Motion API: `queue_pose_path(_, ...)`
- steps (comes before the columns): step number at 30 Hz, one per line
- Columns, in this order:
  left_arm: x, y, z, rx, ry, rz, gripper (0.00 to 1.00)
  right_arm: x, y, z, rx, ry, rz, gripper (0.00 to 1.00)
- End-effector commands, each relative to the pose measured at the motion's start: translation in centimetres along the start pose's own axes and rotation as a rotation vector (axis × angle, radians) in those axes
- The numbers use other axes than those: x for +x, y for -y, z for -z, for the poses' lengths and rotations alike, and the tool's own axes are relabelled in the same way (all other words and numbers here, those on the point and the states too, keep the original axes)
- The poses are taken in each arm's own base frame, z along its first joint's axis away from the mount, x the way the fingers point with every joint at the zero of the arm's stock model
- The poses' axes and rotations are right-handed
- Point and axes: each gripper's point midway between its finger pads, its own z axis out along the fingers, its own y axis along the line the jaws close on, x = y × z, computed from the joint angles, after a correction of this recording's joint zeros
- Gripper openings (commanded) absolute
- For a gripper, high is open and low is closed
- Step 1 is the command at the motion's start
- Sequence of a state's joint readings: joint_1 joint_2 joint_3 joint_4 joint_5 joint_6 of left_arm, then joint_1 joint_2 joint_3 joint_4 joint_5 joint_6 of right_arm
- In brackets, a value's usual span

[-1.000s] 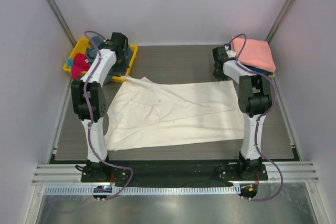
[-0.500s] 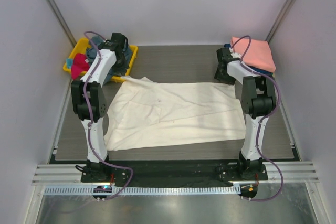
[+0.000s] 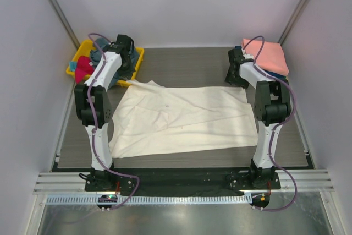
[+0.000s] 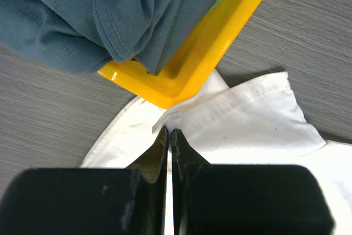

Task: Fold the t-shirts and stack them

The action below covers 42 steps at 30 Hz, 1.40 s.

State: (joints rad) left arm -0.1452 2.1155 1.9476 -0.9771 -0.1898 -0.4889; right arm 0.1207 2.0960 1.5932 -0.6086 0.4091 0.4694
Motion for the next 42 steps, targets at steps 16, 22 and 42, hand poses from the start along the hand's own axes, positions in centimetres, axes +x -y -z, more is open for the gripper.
queue_pose_path(16,-1.4,-0.1,2.1,0.037,0.053,0.009,0.00,-2.2,-0.9,0.3,-0.067,0.032,-0.047,0.69)
queue_pose_path(22,-1.3,0.0,2.0,0.035,0.049,0.006,0.00,-1.6,-1.4,-1.4,-0.065,0.015,-0.050,0.62)
queue_pose_path(42,-1.6,0.4,2.3,0.059,0.051,0.013,0.00,3.1,0.1,-1.0,-0.101,-0.043,-0.105,0.01)
